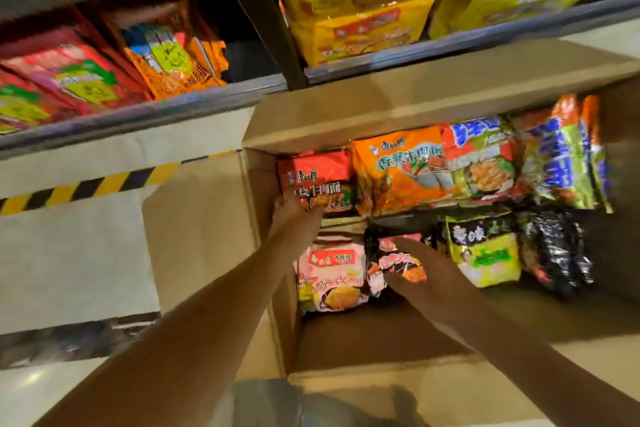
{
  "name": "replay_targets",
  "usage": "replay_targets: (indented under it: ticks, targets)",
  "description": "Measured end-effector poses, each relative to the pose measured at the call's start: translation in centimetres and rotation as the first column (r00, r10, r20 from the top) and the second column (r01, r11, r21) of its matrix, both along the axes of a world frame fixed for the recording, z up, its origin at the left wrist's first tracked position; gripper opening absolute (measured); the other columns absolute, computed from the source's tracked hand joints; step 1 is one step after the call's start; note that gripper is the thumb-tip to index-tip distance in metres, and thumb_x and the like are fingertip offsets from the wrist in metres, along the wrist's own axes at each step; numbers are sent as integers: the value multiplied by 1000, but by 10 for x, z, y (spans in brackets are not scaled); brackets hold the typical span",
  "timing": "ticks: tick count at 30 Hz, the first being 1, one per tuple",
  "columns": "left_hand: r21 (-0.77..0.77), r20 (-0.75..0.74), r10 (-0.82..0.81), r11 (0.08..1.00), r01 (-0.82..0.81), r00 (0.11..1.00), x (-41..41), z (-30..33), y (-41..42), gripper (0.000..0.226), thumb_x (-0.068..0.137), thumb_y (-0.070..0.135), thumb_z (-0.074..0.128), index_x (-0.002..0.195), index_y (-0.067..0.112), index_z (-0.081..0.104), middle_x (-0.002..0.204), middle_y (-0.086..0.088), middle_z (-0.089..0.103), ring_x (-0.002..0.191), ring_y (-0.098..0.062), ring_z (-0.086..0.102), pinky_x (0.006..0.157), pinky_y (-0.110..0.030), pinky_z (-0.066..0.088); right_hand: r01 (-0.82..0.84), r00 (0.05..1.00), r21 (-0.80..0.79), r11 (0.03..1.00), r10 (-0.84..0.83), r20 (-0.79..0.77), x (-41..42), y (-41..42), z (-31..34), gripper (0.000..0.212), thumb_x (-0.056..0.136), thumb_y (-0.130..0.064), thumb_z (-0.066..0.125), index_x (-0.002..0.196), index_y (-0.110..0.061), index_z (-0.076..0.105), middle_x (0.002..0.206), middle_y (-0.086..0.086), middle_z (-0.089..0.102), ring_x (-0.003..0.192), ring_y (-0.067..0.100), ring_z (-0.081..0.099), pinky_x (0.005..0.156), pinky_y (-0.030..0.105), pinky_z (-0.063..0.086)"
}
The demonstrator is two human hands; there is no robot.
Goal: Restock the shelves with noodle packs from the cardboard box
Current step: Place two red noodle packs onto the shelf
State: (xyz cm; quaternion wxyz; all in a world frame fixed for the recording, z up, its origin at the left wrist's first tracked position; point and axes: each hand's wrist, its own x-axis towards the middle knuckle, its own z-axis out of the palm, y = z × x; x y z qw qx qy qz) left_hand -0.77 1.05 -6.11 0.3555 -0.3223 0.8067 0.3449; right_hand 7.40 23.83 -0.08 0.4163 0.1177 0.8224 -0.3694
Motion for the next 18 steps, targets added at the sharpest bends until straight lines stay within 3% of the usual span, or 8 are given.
replay_targets:
  ticks: [4,7,11,15,18]
  targets:
    - [-44,174,80,996,-73,981,-13,-37,14,84,93,37,63,153,6,13,155,-15,26,140,-35,34,111,-38,34,53,998,-41,998,-54,-14,8,1,-25,56,89,-43,67,141,-40,46,142,-19,46,134,4,40,105,26,37]
    - [-98,197,169,983,-153,966,-20,-51,32,98,89,39,68,154,8,1,158,-15,14,145,-35,21,116,-41,24,14,997,-48,999,-17,-77,15,6,-35,56,89,-43,66,141,-40,45,140,-21,46,134,1,39,104,22,34]
    - [-191,46,285,943,-272,957,-16,-61,34,87,89,30,68,153,7,14,156,-16,22,144,-35,22,115,-42,26,4,996,-17,1000,-6,-90,22,10,-39,57,91,-40,66,143,-39,43,141,-21,44,128,-6,34,100,15,27]
    - [-128,34,252,961,-246,967,-3,-59,25,61,90,31,66,140,12,39,141,-16,39,131,-36,40,108,-47,41,13,1000,-16,1000,-14,-26,24,11,-33,58,92,-42,63,145,-41,40,146,-16,42,135,2,35,99,17,26]
    - [-82,24,263,962,-260,965,-5,-55,20,55,87,26,71,133,14,43,134,-12,45,125,-32,47,104,-45,46,8,1000,-14,1000,-8,-23,21,9,-28,58,92,-46,61,144,-44,38,149,-16,40,138,4,34,100,18,26]
